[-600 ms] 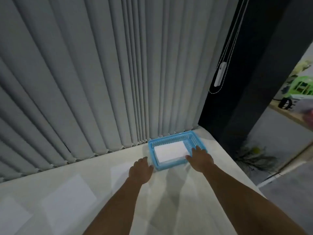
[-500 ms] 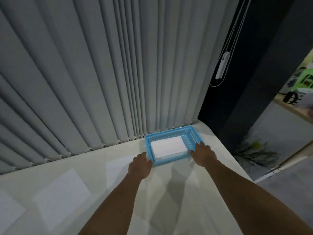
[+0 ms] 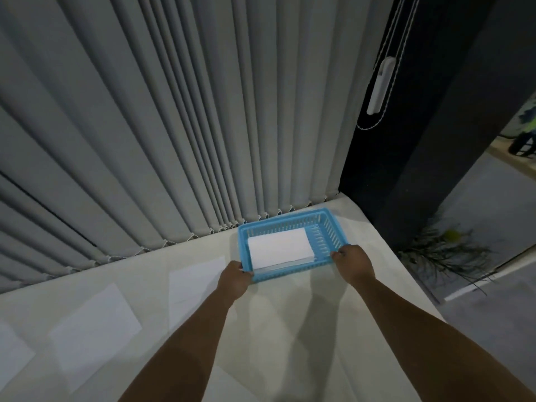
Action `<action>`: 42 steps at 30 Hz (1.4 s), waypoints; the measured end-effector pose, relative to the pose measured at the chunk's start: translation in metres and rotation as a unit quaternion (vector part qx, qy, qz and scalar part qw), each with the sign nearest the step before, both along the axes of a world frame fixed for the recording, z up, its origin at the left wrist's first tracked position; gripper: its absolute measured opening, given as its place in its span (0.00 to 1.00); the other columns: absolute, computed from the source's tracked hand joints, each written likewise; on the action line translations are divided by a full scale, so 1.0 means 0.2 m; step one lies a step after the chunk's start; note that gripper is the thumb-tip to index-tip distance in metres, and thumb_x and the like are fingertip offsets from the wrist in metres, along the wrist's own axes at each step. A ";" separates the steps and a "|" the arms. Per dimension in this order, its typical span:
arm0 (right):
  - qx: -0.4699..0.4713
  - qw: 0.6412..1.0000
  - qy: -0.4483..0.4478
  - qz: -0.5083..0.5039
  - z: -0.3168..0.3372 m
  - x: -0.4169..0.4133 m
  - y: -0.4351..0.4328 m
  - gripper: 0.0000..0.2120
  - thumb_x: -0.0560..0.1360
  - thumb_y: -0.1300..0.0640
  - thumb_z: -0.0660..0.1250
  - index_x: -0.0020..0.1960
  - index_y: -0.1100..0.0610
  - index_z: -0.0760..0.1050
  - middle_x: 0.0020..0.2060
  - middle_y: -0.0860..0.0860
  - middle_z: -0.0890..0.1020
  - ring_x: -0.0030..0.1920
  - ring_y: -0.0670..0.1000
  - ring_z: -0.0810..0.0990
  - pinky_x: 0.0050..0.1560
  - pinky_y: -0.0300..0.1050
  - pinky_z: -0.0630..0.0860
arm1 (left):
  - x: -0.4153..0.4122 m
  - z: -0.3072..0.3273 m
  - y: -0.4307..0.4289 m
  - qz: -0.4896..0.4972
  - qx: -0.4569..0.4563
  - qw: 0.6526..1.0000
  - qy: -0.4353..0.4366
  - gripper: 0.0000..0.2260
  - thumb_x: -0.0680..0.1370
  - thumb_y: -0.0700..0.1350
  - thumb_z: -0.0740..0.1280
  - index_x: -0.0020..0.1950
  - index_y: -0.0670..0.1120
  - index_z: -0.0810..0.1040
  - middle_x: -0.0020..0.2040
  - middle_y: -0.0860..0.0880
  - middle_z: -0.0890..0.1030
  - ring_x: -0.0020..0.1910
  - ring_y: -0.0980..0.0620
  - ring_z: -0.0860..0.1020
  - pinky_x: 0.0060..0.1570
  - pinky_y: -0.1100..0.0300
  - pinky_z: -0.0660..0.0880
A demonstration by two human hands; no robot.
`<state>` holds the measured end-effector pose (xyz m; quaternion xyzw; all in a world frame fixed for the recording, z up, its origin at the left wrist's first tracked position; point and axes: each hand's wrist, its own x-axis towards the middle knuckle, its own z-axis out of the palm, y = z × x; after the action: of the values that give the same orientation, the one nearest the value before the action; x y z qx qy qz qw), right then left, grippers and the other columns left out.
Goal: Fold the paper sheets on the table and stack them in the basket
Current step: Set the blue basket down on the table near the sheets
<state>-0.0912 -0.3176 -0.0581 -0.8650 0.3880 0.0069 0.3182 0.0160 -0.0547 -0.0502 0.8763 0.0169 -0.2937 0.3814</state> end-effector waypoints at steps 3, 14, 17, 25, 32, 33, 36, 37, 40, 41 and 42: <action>0.038 0.997 -0.059 -0.041 0.00 -0.09 0.06 0.21 0.76 0.53 0.65 0.66 0.59 0.70 0.57 0.57 0.78 0.53 0.56 0.80 0.48 0.45 0.77 | 0.00 -0.04 0.02 0.008 -0.001 1.000 0.017 0.13 0.73 0.44 0.68 0.55 0.44 0.72 0.54 0.37 0.81 0.55 0.37 0.79 0.49 0.49 0.76; 0.134 0.948 -0.217 -0.190 -0.04 -0.74 0.42 0.14 0.73 0.63 0.70 0.54 0.56 0.69 0.46 0.51 0.80 0.42 0.48 0.82 0.29 0.32 0.76 | -0.43 0.06 0.13 0.030 -0.144 0.988 0.050 0.08 0.80 0.38 0.60 0.57 0.45 0.68 0.48 0.44 0.78 0.38 0.49 0.79 0.38 0.59 0.78; 0.160 0.942 -0.208 -0.209 -0.06 -0.86 0.54 0.20 0.72 0.62 0.71 0.61 0.56 0.68 0.47 0.50 0.79 0.43 0.48 0.82 0.33 0.35 0.80 | -0.52 0.03 0.20 0.066 -0.153 0.985 0.043 0.08 0.79 0.37 0.58 0.57 0.45 0.70 0.49 0.42 0.79 0.38 0.47 0.80 0.37 0.57 0.79; 0.183 0.932 -0.212 -0.230 -0.09 -1.03 0.83 0.27 0.72 0.62 0.72 0.66 0.54 0.64 0.56 0.51 0.72 0.53 0.52 0.78 0.50 0.52 0.82 | -0.64 -0.01 0.39 0.099 -0.146 0.984 0.031 0.08 0.80 0.37 0.57 0.55 0.46 0.72 0.49 0.42 0.79 0.37 0.48 0.79 0.35 0.59 0.78; 0.125 0.949 -0.155 -0.245 -0.04 -1.03 0.89 0.33 0.70 0.56 0.74 0.70 0.58 0.63 0.60 0.57 0.70 0.59 0.58 0.75 0.59 0.57 0.75 | -0.67 -0.07 0.47 0.075 -0.157 0.985 -0.011 0.11 0.81 0.41 0.58 0.62 0.47 0.73 0.49 0.45 0.79 0.40 0.50 0.78 0.40 0.60 0.77; 0.096 0.956 -0.132 -0.243 -0.03 -1.02 0.89 0.34 0.69 0.55 0.75 0.70 0.59 0.64 0.62 0.58 0.70 0.61 0.60 0.73 0.60 0.58 0.74 | -0.66 -0.07 0.48 0.069 -0.153 0.986 -0.017 0.11 0.81 0.42 0.59 0.62 0.46 0.73 0.51 0.44 0.80 0.42 0.49 0.78 0.42 0.58 0.78; -0.004 0.975 -0.079 -0.210 0.02 -1.00 0.91 0.34 0.68 0.53 0.74 0.70 0.58 0.65 0.69 0.58 0.67 0.66 0.62 0.68 0.63 0.60 0.68 | -0.67 -0.10 0.52 0.047 -0.121 0.990 -0.053 0.13 0.80 0.46 0.60 0.65 0.47 0.72 0.57 0.44 0.80 0.48 0.48 0.79 0.51 0.53 0.76; -0.037 0.978 -0.075 -0.193 0.03 -0.98 0.92 0.34 0.68 0.53 0.74 0.71 0.57 0.65 0.71 0.58 0.65 0.67 0.63 0.66 0.65 0.61 0.66 | -0.67 -0.10 0.53 0.039 -0.101 0.992 -0.071 0.14 0.81 0.48 0.60 0.66 0.47 0.71 0.58 0.45 0.79 0.50 0.48 0.78 0.51 0.53 0.75; -0.126 0.981 -0.107 -0.103 0.03 -0.91 0.96 0.33 0.67 0.55 0.74 0.70 0.57 0.67 0.73 0.60 0.64 0.70 0.63 0.63 0.70 0.62 0.60 | -0.69 -0.11 0.59 0.047 -0.046 0.990 -0.125 0.15 0.81 0.47 0.59 0.67 0.45 0.70 0.59 0.45 0.78 0.52 0.48 0.76 0.54 0.55 0.72; -0.143 0.980 -0.123 -0.065 0.03 -0.87 0.99 0.32 0.67 0.56 0.74 0.69 0.57 0.68 0.72 0.60 0.64 0.71 0.63 0.63 0.71 0.62 0.60 | -0.69 -0.11 0.63 0.062 -0.024 0.988 -0.142 0.15 0.80 0.46 0.60 0.66 0.45 0.70 0.60 0.45 0.78 0.54 0.47 0.76 0.56 0.54 0.72; -0.158 0.978 -0.135 -0.023 0.04 -0.83 1.02 0.30 0.67 0.56 0.74 0.68 0.56 0.70 0.72 0.59 0.65 0.71 0.62 0.63 0.71 0.62 0.60 | -0.70 -0.12 0.67 0.079 0.004 0.984 -0.159 0.15 0.80 0.46 0.61 0.65 0.45 0.71 0.60 0.44 0.78 0.56 0.46 0.77 0.58 0.53 0.72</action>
<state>-0.2575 -0.1132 -0.0503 -0.8879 0.3575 -0.1789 0.2274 -0.1238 0.0791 -0.0737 0.9092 0.0263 -0.1192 0.3982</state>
